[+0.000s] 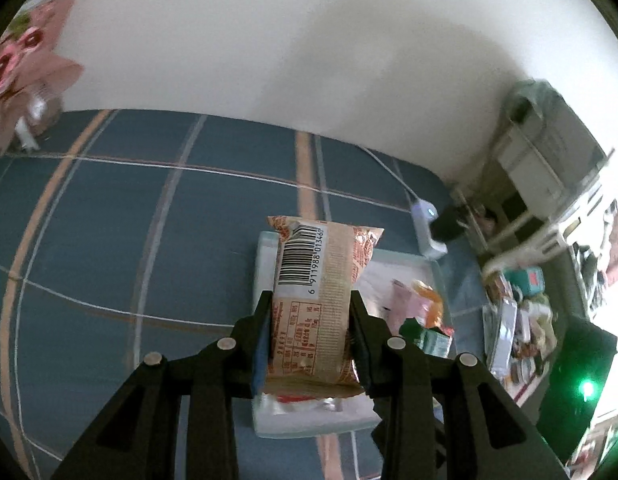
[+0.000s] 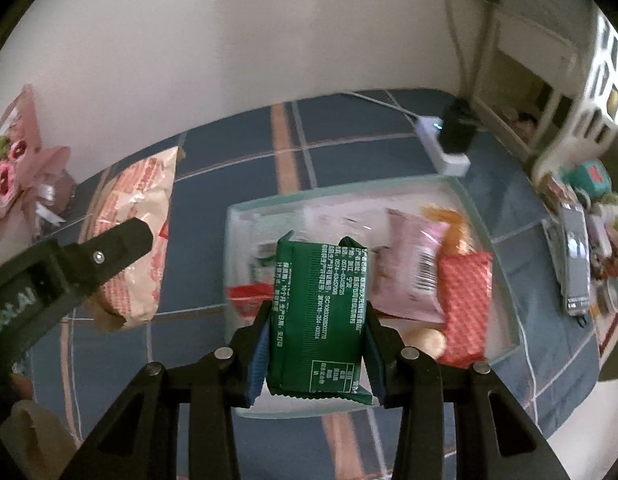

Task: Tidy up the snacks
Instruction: 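Carry the tan pack and green pack over the tray and lower them, then open both tools to release the tan and green packs in the tray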

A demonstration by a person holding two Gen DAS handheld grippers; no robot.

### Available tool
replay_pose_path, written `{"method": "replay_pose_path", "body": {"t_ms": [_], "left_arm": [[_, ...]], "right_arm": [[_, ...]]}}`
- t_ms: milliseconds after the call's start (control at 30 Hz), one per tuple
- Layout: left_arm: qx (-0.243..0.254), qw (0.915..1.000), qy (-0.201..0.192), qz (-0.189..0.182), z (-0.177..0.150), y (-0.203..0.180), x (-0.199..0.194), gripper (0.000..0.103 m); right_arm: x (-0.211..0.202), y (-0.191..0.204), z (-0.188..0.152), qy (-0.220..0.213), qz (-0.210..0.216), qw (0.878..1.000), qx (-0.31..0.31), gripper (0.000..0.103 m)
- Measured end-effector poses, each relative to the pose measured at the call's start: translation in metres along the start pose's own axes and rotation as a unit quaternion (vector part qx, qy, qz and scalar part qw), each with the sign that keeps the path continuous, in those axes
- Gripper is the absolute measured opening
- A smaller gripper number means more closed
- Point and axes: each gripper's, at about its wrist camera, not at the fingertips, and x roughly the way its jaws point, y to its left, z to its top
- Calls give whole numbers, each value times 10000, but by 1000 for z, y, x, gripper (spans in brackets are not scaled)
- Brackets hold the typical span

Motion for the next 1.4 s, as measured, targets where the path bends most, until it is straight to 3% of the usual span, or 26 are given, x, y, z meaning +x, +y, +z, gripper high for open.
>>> {"method": "replay_pose_path", "body": {"t_ms": [267, 467, 700, 800, 900, 967, 1000, 1033, 1133, 1267, 1400], "left_arm": [[236, 9984, 470, -201, -14, -34, 38, 37], [267, 9974, 618, -257, -16, -41, 61, 37], [123, 9956, 788, -483, -18, -43, 75, 37], [83, 9957, 740, -559, -17, -42, 69, 55], [65, 9969, 627, -479, -17, -37, 55, 57], [-18, 9977, 569, -364, -17, -28, 45, 58], [-59, 9982, 527, -287, -18, -23, 40, 61], [-87, 9989, 455, -119, -20, -17, 33, 68], [28, 9978, 270, 600, -29, -1, 19, 83], [264, 9853, 282, 1662, -49, 19, 18, 87], [500, 9764, 507, 2039, -68, 33, 20, 87]], "right_arm": [[29, -56, 1, 426, -13, 9969, 664, 43], [54, -62, -2, 771, 76, 9943, 731, 43], [69, -66, 0, 867, 121, 9930, 787, 43], [69, -68, -1, 875, 121, 9927, 825, 44], [67, -67, -1, 854, 103, 9931, 803, 45], [64, -65, -3, 849, 6, 9936, 743, 50], [61, -65, -5, 837, -28, 9938, 733, 62], [60, -64, -7, 824, -64, 9939, 724, 72], [54, -61, -15, 766, -114, 9948, 661, 81], [48, -62, -27, 754, -313, 9945, 652, 95], [39, -61, -39, 691, -330, 9953, 591, 103]]}}
